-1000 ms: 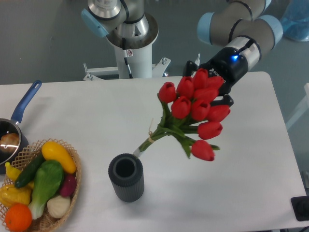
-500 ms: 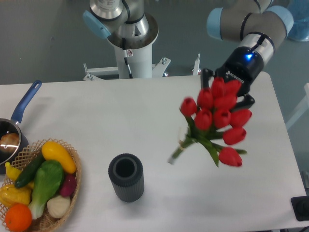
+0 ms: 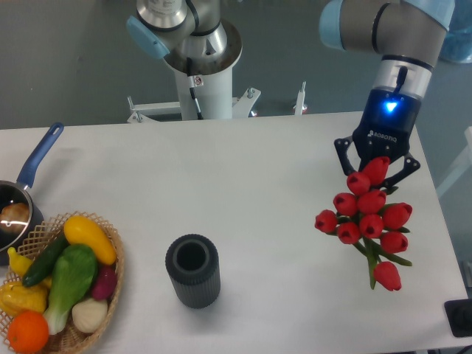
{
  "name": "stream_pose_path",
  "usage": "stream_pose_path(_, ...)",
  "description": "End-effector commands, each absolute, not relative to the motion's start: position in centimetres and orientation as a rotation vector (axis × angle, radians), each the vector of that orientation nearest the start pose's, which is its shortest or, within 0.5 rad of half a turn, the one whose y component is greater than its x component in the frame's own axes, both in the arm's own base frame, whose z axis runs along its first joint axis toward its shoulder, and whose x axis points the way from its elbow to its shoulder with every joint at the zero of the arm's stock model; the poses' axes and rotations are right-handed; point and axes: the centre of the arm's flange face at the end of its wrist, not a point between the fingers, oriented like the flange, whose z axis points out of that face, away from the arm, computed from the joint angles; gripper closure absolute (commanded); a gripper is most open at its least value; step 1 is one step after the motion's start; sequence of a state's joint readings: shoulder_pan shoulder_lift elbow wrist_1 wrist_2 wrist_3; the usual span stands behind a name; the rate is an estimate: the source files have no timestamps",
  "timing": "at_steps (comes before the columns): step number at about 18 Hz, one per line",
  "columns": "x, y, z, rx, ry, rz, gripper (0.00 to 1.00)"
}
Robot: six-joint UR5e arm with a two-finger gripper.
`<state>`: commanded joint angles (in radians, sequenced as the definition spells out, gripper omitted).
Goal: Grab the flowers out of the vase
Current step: 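Carry the tulip bunch away from the vase and hold it raised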
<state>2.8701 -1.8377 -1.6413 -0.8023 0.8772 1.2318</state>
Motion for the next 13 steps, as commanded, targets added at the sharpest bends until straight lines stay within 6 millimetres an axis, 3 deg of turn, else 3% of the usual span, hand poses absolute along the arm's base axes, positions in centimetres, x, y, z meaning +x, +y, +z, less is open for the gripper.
stream_pose_path(6, -53.0, 35.3, 39.6, -2.519, 0.087, 0.282, 1.00)
stream_pose_path(8, -51.8, 37.6, 39.4, -2.603, 0.136, 0.309, 1.00)
stream_pose_path(11, -51.5, 37.4, 38.5, -2.736, 0.126, 0.312, 1.00)
stream_pose_path(13, -50.7, 38.5, 38.6, -2.788, 0.202, 0.355, 1.00)
